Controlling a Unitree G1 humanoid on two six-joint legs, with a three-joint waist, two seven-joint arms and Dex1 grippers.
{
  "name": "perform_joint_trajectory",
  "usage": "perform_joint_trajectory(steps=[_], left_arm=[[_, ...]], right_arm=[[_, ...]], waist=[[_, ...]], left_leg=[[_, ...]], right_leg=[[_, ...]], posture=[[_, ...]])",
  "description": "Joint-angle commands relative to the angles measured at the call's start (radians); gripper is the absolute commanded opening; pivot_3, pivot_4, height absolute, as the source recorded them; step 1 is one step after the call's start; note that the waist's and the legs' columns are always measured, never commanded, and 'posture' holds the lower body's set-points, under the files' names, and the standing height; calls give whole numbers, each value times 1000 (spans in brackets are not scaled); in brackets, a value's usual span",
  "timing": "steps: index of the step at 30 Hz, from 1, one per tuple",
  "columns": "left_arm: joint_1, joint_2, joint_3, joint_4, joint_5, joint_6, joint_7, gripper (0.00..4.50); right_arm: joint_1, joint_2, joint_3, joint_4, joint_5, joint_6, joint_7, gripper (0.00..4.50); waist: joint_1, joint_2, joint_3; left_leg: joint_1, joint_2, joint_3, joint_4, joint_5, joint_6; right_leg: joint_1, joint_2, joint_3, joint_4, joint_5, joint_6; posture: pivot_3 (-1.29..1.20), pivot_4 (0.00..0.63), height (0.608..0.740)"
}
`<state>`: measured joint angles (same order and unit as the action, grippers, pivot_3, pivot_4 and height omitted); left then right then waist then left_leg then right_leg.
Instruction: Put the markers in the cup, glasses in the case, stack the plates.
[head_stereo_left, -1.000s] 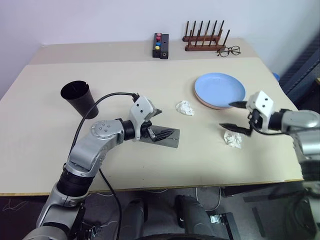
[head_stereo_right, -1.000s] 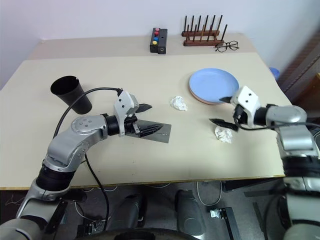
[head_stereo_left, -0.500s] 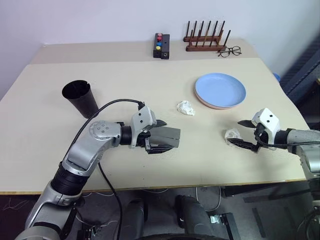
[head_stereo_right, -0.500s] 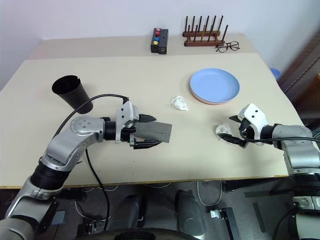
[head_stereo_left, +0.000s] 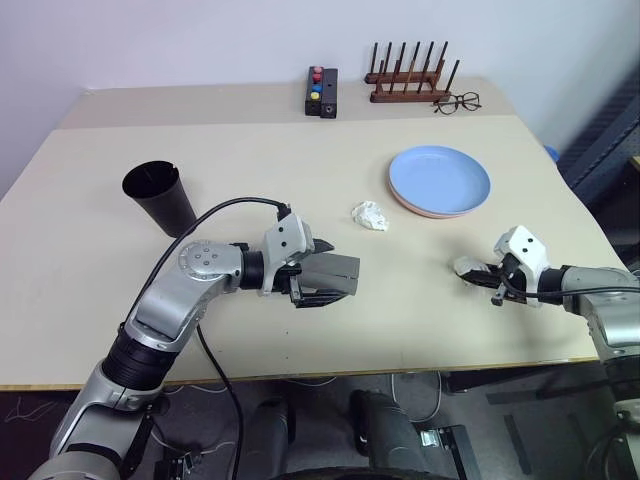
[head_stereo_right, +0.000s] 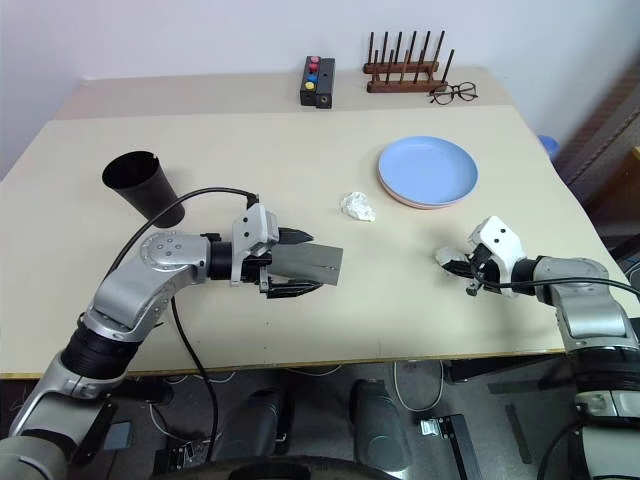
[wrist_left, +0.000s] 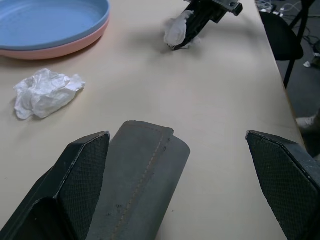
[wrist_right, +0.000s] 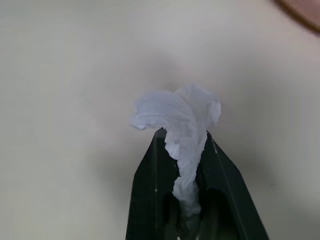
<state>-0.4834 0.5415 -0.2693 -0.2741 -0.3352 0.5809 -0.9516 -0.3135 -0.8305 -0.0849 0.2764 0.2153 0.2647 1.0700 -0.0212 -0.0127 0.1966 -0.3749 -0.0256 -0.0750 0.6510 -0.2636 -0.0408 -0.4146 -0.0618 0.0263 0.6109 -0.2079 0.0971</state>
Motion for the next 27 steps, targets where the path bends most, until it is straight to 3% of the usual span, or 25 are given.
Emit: perform_joint_trajectory(steps=[1,5,15,18,24,25,27], left_arm=[[-3,-7,21,-28,-3,1,23,4500],[-4,-21,30,-31,-6,14,54,4500],[11,-41,50,-77,-3,66,149,4500],[23,-35,63,-101,-8,88,175,4500],[67,-8,95,-167,-26,124,199,4500],[72,-5,97,-171,-29,127,203,4500],[78,-3,99,-176,-31,131,208,4500]], right_arm=[[-103,16,-36,-29,29,-39,-26,14],[-259,69,-14,83,-15,-132,-86,14],[-622,213,71,733,-204,-504,-285,14],[-678,236,81,851,-232,-544,-307,1032],[-704,254,88,921,-261,-584,-304,4163],[-708,256,81,917,-254,-584,-300,4480],[-712,259,67,901,-234,-582,-272,4480]], waist=[[-1,0,0],[0,0,0],[0,-1,1],[-1,-1,1],[-14,-1,1],[-17,-1,1],[-22,-1,1]], left_leg=[[0,0,0,0,0,0],[0,0,0,0,0,0],[-1,-1,0,-3,0,0],[-1,-1,0,-4,0,0],[-1,0,0,-4,0,0],[-1,-1,0,-4,0,0],[-1,-1,0,-4,0,0]], right_leg=[[0,0,0,0,0,0],[0,0,0,0,0,0],[-1,0,0,-1,2,-2],[-2,0,0,0,2,-2],[-2,0,0,0,2,-2],[-2,0,0,0,2,-2],[-2,0,1,0,2,-2]], posture=[[0,150,740],[0,150,740],[0,150,740],[0,150,740],[0,150,740],[0,150,740],[0,150,740]])
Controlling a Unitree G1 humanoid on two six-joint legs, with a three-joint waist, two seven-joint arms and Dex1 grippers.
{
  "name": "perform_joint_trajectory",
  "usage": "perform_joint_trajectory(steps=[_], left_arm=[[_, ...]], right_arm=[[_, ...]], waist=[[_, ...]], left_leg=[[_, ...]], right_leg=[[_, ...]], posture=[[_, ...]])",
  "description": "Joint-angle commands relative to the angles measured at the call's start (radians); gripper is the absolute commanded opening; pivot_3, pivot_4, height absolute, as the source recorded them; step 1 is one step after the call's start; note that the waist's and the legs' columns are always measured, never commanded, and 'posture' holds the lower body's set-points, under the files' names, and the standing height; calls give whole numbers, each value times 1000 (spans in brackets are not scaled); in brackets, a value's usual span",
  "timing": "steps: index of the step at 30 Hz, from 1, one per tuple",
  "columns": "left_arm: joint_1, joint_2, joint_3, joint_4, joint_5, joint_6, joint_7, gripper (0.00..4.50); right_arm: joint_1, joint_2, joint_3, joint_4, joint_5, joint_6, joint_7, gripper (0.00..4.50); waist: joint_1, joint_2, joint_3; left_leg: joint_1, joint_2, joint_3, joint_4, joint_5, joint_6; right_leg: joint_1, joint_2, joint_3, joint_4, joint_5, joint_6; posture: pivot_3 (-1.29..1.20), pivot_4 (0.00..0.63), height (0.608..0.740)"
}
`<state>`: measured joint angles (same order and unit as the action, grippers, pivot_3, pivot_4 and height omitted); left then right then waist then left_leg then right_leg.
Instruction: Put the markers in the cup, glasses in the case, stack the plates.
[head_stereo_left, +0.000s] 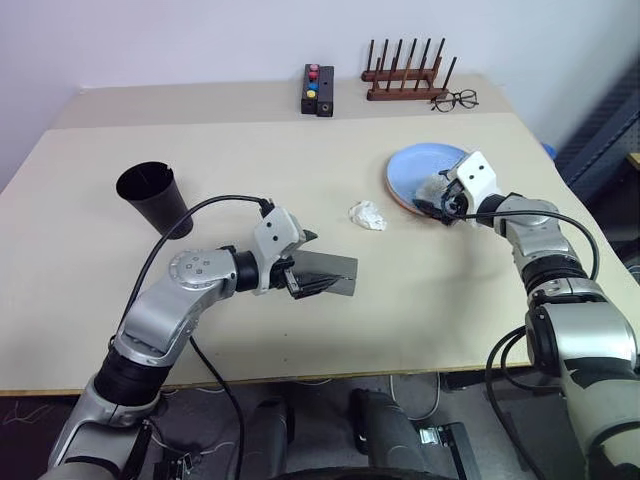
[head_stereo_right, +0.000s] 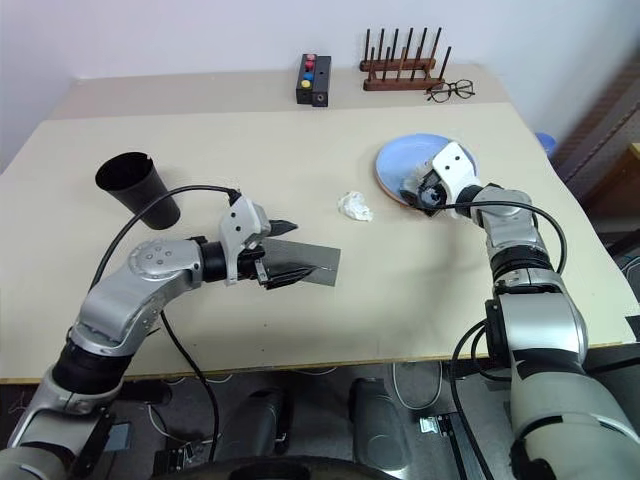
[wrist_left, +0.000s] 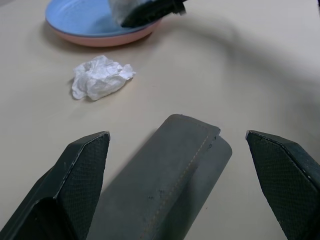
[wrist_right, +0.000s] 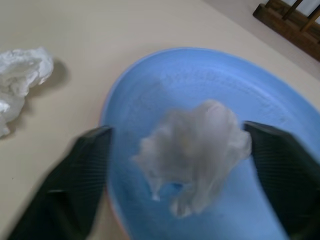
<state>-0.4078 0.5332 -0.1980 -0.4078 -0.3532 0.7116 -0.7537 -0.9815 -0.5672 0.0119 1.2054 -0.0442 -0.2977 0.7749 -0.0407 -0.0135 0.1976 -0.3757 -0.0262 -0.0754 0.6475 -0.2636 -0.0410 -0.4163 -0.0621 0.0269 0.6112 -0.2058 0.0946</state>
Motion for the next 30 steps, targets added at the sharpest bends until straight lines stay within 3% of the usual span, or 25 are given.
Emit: perform_joint_trajectory(steps=[1,6,11,30], left_arm=[[5,6,29,-44,-15,1,11,4500],[3,5,29,-31,-19,-2,13,4500],[-8,7,46,-16,-27,-1,10,4500],[86,80,145,-187,-93,109,91,4500]], right_arm=[[-42,-1,-35,-44,37,-25,45,4480],[15,42,-55,-216,141,8,228,4480],[98,91,-35,-328,172,69,299,4480],[40,213,4,-93,87,10,236,4480]], waist=[[-3,0,0],[-11,0,0],[-4,0,0],[-5,1,1]], left_leg=[[0,0,0,0,0,0],[1,1,0,0,0,0],[1,1,-1,0,0,0],[1,1,-1,0,0,0]], right_leg=[[0,0,0,0,0,0],[0,1,0,2,1,2],[0,2,0,2,2,3],[0,1,0,2,0,1]], posture=[[0,150,740],[0,150,740],[0,150,740],[0,150,740]])
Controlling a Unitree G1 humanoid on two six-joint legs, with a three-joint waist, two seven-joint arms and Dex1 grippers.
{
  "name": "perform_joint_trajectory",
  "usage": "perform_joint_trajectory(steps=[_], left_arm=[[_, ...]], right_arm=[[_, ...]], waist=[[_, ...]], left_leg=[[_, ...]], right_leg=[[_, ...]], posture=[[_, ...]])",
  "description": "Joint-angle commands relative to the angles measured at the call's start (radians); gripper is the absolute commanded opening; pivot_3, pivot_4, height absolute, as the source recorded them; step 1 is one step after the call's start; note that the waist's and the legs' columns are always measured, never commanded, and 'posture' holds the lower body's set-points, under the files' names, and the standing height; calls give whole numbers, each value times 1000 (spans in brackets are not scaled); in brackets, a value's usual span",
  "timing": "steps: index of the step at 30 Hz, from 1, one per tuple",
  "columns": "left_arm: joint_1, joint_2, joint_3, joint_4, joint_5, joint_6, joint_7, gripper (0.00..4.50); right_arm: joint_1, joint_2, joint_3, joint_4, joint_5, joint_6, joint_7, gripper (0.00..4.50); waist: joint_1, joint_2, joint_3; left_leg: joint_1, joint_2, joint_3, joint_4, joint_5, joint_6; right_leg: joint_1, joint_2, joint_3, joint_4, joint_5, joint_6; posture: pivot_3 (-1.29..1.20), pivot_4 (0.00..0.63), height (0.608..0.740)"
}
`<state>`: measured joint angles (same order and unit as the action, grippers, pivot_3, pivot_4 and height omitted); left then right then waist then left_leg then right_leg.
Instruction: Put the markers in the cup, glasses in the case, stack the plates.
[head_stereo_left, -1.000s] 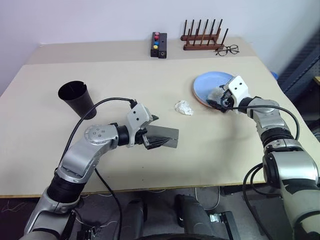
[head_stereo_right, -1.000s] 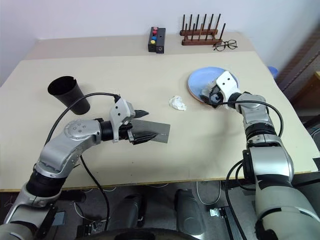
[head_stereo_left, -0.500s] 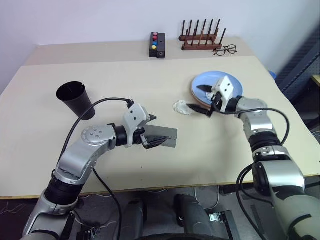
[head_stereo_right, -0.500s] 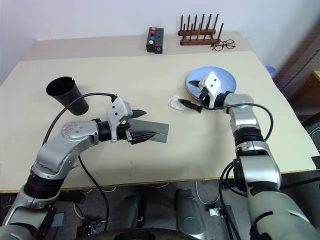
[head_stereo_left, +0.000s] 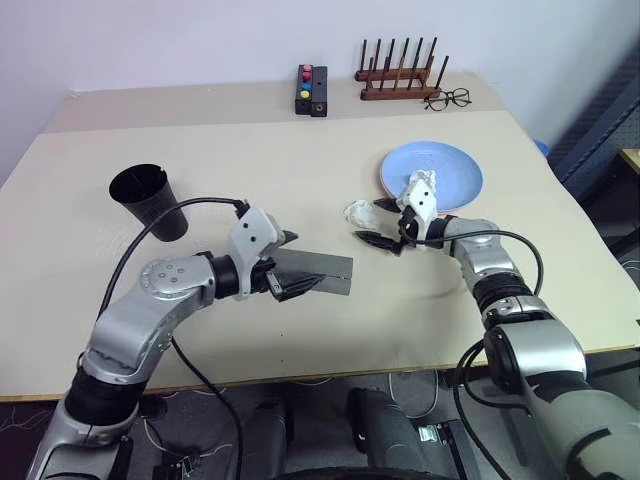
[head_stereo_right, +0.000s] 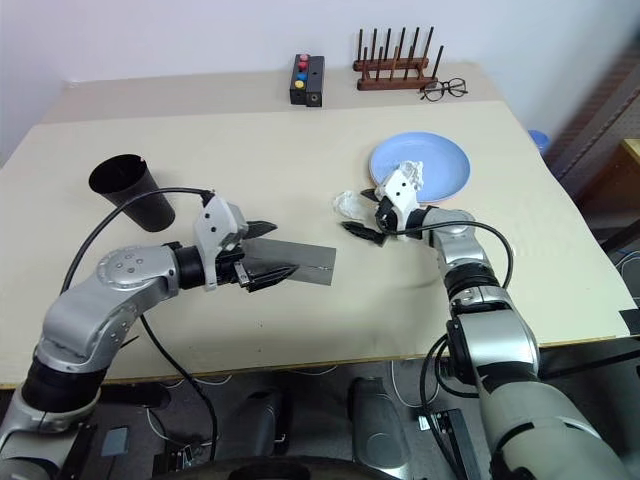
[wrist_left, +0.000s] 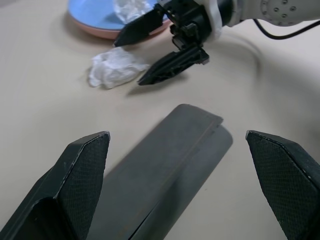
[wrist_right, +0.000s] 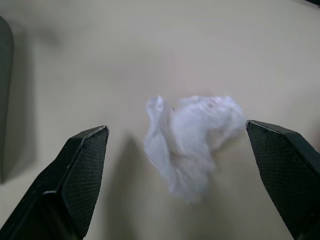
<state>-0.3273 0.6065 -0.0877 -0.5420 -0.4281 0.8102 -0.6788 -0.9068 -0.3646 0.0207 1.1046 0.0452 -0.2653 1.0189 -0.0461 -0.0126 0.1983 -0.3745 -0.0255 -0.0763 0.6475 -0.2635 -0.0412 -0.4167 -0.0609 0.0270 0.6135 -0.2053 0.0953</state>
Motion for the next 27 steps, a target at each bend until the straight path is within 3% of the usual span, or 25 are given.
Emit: perform_joint_trajectory(steps=[1,2,5,12,22,27], left_arm=[[10,7,38,-61,-21,16,22,4500],[13,7,41,-66,-23,19,27,4500],[24,13,52,-80,-30,29,40,4500],[37,21,61,-100,-45,40,56,4500],[29,17,48,-80,-48,28,62,4500],[18,7,36,-71,-46,24,65,4500]], right_arm=[[-39,16,-4,17,-6,-26,-14,4480],[-42,19,-3,26,-9,-28,-18,4480],[-51,27,-2,50,-18,-27,-29,3594],[-54,28,-3,69,-37,-36,-49,28],[-89,-16,-57,30,-6,-92,-109,28],[-163,-74,-82,79,-30,-116,-250,28]], waist=[[0,0,0],[1,0,0],[1,0,0],[1,0,0],[1,0,0],[1,0,0]], left_leg=[[0,0,0,0,0,0],[0,0,0,0,0,0],[0,0,0,0,0,0],[0,0,0,0,0,0],[0,0,0,0,0,0],[0,0,0,0,0,0]], right_leg=[[0,0,0,0,0,0],[0,0,0,0,0,0],[0,0,0,0,0,0],[0,0,0,0,0,0],[0,0,0,0,0,0],[0,0,0,0,0,-1]], posture=[[0,150,740],[0,150,740],[0,150,740],[0,150,740],[0,150,740],[0,150,740]])
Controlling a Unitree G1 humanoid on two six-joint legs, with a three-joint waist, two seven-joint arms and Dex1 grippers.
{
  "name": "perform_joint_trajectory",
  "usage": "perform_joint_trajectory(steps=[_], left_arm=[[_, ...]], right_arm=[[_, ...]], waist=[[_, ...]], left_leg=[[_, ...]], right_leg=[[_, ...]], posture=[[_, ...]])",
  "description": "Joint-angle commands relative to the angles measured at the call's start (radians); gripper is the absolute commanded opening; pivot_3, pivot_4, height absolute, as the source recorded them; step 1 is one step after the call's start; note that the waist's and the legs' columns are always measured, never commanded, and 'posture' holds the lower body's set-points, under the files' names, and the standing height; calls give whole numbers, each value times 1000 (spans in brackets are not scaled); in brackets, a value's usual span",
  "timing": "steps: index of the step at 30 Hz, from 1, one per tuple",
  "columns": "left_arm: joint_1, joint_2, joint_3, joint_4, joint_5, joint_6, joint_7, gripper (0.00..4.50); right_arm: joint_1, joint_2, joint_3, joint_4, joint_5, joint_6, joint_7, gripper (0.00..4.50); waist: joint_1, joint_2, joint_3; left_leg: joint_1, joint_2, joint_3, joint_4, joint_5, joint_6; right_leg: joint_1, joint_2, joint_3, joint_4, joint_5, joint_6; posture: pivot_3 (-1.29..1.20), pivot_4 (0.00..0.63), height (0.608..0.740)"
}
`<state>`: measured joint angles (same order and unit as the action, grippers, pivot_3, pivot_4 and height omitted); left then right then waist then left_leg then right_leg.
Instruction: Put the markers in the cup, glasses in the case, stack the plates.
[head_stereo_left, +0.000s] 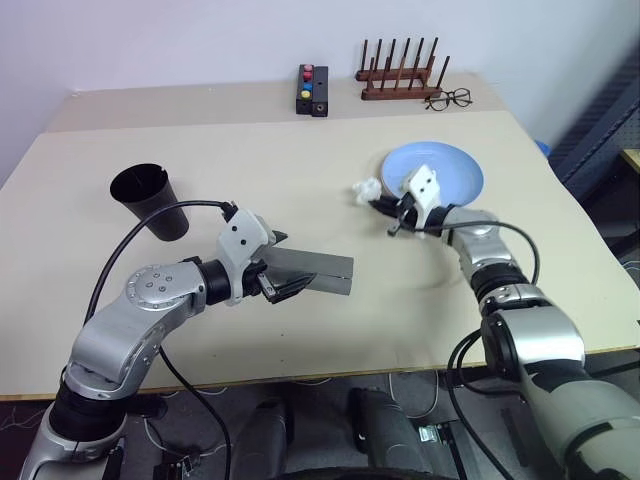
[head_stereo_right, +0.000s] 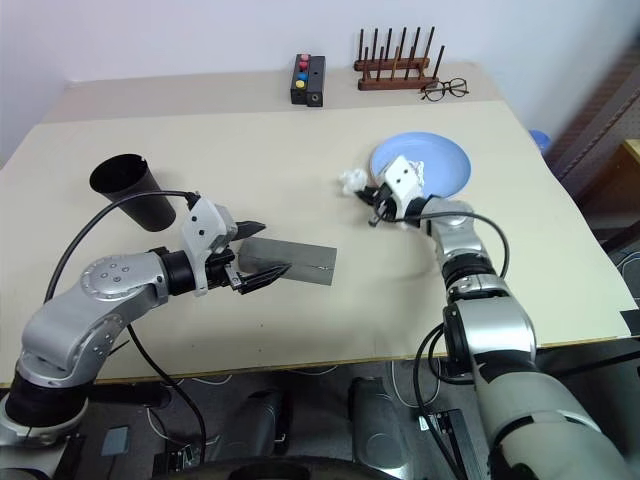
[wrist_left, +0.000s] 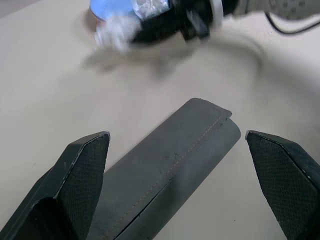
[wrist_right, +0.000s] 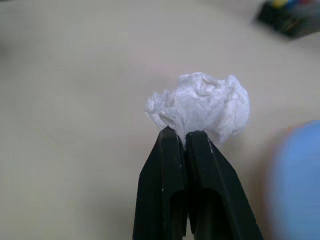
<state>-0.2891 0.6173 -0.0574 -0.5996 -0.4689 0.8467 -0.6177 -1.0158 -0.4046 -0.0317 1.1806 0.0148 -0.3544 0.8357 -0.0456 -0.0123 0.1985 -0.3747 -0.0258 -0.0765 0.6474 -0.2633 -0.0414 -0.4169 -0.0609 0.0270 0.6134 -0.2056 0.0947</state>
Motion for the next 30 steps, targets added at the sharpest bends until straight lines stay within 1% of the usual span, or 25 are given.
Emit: perform_joint_trajectory(steps=[1,6,7,8,9,10,11,15,16,19,23,24,25,26,27,28,30], left_arm=[[-22,-7,3,-12,-4,-13,6,4500],[-25,-14,2,-13,-6,-9,15,4500],[-24,-14,3,-15,-7,-7,17,4500],[-24,-14,4,-16,-8,-6,18,4500],[-23,-15,6,-17,-10,-4,20,4500],[-22,-15,8,-19,-11,-3,22,4500],[-19,-15,9,-21,-12,-1,24,4500],[-9,-10,9,-28,-15,3,25,4500],[-8,-11,9,-28,-18,5,25,4500],[0,-13,15,-31,-19,3,30,4500],[35,-33,49,-19,12,-61,71,4500],[50,-49,67,-19,20,-89,88,4500],[69,-82,93,-16,23,-146,104,4500],[94,-98,106,-19,49,-205,121,4500],[125,-102,123,-28,50,-226,121,4500],[159,-98,137,-40,44,-230,113,4500],[219,-76,169,-54,-23,-183,71,4500]], right_arm=[[-63,-46,-29,18,-10,-24,-93,28],[-72,-75,-19,70,-43,-3,-160,28],[-71,-78,-16,78,-52,1,-169,605],[-70,-79,-15,83,-58,2,-174,876],[-70,-79,-18,88,-58,7,-172,1251],[-69,-79,-20,91,-59,10,-170,1713],[-67,-80,-20,95,-61,12,-173,2298],[-64,-84,-24,96,-70,8,-193,4171],[-64,-86,-25,93,-70,3,-200,4436],[-67,-93,-38,76,-57,-14,-197,4436],[-66,-94,-70,13,-3,-48,-109,4436],[-57,-90,-79,-25,24,-41,-64,4436],[-43,-87,-85,-71,49,-28,-16,4436],[-21,-89,-84,-124,69,-12,31,4436],[13,-97,-80,-197,93,20,86,4436],[60,-110,-73,-290,122,75,147,4436],[164,-146,-60,-471,173,188,242,4436]], waist=[[0,0,0],[0,0,0],[0,0,0],[-1,0,0],[-1,0,0],[-1,0,0],[-1,0,0],[-1,0,0],[-1,0,0],[-1,0,0],[-2,0,0],[-2,0,0],[-2,0,0],[-2,0,0],[0,0,0],[1,0,0],[7,0,0]], left_leg=[[0,0,0,0,0,0],[0,0,0,0,0,0],[0,0,0,0,0,0],[0,0,0,0,0,0],[0,0,1,0,0,0],[0,0,0,0,0,0],[0,0,0,0,0,0],[0,0,0,0,0,0],[0,0,1,0,0,0],[0,0,0,0,0,0],[0,0,0,0,0,0],[0,0,1,0,0,0],[0,0,0,0,0,0],[0,0,0,0,0,0],[0,1,0,-1,0,0],[0,1,0,-1,0,0],[0,1,-1,-1,0,0]], right_leg=[[0,0,0,0,0,0],[0,0,0,0,0,0],[0,0,0,0,0,0],[0,0,0,0,0,0],[0,0,0,0,0,0],[0,0,0,0,0,0],[0,0,0,0,0,0],[0,0,0,0,0,0],[0,0,0,0,0,0],[0,0,0,0,0,0],[0,0,0,0,0,0],[0,0,0,0,0,0],[0,0,0,0,0,0],[0,0,0,0,0,0],[0,0,0,0,0,0],[0,0,0,-1,0,0],[0,0,0,-1,1,2]], posture=[[0,150,740],[0,150,740],[0,150,740],[0,150,740],[0,150,740],[0,150,740],[0,150,740],[0,150,740],[0,150,740],[0,150,740],[0,150,740],[0,150,740],[0,150,740],[0,150,740],[0,150,740],[0,150,740],[0,150,740]])
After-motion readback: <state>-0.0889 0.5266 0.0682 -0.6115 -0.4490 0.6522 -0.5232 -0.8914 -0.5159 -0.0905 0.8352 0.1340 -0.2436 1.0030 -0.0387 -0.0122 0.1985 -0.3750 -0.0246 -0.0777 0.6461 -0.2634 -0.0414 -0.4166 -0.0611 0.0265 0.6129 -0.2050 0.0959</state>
